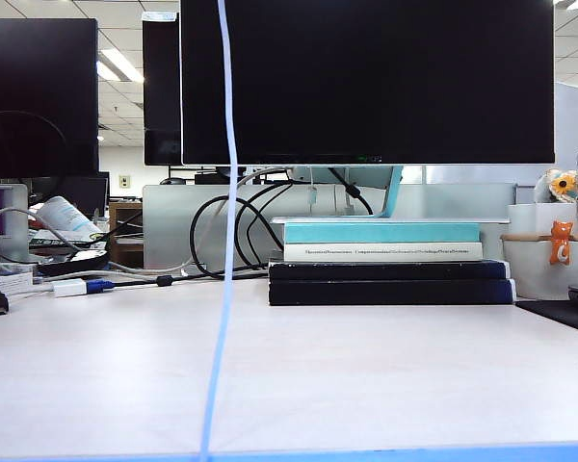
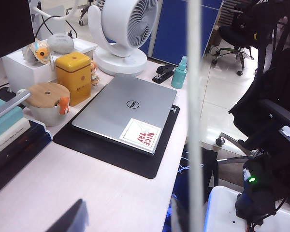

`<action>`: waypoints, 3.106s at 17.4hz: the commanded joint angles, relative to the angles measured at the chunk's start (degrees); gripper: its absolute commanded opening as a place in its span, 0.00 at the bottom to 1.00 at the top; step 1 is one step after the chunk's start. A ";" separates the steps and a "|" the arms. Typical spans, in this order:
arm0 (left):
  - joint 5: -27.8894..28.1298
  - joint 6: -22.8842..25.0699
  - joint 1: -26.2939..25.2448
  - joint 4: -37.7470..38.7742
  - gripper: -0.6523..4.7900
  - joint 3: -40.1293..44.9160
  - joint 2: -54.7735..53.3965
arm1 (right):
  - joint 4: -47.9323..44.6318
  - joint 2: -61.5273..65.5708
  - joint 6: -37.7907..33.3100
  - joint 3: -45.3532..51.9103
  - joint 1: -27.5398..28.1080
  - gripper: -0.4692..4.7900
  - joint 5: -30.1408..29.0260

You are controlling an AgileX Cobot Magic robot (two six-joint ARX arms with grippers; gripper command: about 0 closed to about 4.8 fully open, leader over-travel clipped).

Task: Unfold the white charging cable into a straight cable.

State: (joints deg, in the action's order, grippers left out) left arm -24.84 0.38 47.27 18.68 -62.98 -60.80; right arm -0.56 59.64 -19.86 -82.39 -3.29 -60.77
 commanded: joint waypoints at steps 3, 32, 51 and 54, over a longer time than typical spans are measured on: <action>-0.94 0.68 0.04 9.22 0.55 0.61 0.13 | 12.24 0.33 13.38 -0.70 8.55 0.08 13.92; 18.82 -5.33 0.07 -29.53 0.39 0.22 -6.97 | 58.66 14.78 30.42 -0.17 -28.96 0.66 -3.19; 18.16 -1.16 -1.79 -19.89 1.00 0.22 -7.85 | 54.97 15.93 30.40 -0.31 -29.24 0.08 -0.13; 18.53 -1.16 -4.46 -19.98 1.00 0.20 -2.03 | 55.41 15.72 30.40 -0.33 -28.74 0.08 5.16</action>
State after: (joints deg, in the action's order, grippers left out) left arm -6.22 -0.93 43.09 -0.25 -62.48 -64.16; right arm 55.13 75.70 10.41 -82.41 -32.42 -56.73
